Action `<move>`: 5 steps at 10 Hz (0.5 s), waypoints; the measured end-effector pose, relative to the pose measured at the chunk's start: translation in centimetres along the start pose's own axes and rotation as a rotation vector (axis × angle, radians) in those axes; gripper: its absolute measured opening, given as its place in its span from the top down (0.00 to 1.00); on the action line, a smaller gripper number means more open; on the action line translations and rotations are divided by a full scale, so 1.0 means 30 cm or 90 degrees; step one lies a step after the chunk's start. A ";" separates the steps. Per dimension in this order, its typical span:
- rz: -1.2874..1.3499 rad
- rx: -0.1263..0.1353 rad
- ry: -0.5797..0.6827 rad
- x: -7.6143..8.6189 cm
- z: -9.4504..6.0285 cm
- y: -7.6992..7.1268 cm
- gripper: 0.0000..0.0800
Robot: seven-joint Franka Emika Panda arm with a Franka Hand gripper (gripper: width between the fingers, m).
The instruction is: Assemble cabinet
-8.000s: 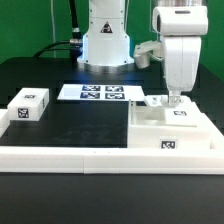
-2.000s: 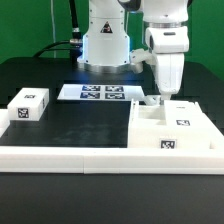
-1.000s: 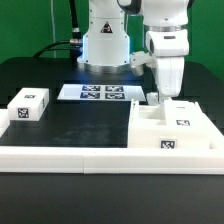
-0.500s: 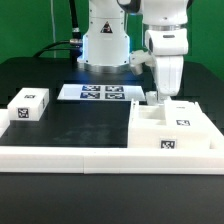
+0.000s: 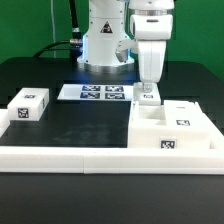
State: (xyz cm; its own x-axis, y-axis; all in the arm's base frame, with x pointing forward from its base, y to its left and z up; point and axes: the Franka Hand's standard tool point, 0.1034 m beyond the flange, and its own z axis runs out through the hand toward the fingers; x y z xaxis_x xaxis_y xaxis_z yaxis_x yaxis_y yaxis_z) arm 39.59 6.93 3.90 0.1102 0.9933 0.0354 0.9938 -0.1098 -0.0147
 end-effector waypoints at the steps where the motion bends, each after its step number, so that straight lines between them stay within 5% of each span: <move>1: 0.001 0.001 0.000 -0.001 0.002 -0.001 0.91; 5: 0.003 0.010 -0.012 0.000 -0.020 0.043 0.91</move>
Offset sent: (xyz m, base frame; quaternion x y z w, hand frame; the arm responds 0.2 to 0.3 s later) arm 0.0245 0.0059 0.0177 0.0072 -0.0016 0.0159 0.9998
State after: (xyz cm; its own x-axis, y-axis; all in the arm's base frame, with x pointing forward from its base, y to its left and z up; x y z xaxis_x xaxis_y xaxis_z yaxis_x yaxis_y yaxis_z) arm 40.86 6.77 4.47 0.1139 0.9934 0.0165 0.9931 -0.1133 -0.0300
